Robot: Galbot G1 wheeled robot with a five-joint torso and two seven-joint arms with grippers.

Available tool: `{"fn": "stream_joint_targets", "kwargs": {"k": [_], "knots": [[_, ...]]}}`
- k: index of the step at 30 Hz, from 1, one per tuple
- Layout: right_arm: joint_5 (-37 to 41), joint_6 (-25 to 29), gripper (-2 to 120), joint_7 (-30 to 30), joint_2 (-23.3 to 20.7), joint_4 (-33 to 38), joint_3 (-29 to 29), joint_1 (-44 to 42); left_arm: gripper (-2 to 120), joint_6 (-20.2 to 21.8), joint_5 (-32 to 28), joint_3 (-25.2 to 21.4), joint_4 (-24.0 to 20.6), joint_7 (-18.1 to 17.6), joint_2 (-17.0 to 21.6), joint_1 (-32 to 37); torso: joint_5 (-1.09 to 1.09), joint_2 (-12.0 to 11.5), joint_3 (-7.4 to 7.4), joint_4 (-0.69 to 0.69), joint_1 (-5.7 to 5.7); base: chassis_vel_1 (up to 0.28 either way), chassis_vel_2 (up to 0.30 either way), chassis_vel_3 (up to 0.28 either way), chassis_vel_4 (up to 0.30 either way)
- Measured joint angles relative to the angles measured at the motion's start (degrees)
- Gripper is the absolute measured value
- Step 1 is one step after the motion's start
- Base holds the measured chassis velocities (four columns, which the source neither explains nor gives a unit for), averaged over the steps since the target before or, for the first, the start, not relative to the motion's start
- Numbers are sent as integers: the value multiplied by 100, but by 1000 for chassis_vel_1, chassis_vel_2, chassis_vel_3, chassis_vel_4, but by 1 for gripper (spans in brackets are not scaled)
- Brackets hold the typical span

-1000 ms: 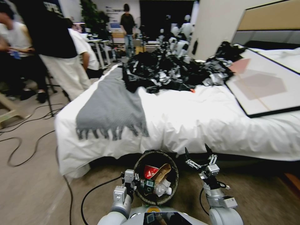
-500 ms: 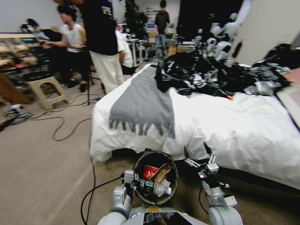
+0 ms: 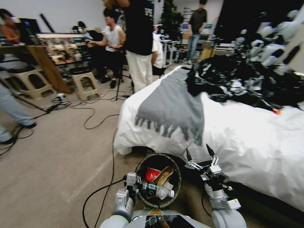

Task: Pick up the trash bin, then pick up the garbage from the floor and place it into the trash bin.

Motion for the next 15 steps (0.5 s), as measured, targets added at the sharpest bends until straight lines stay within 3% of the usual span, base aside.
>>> {"fn": "stream_joint_targets", "kwargs": {"k": [15], "knots": [[-13, -40, 100, -14, 5, -3, 8, 29, 0, 0, -1, 2, 0, 7, -7, -18, 0, 0, 0, 0, 0, 125, 127, 123, 129]]}}
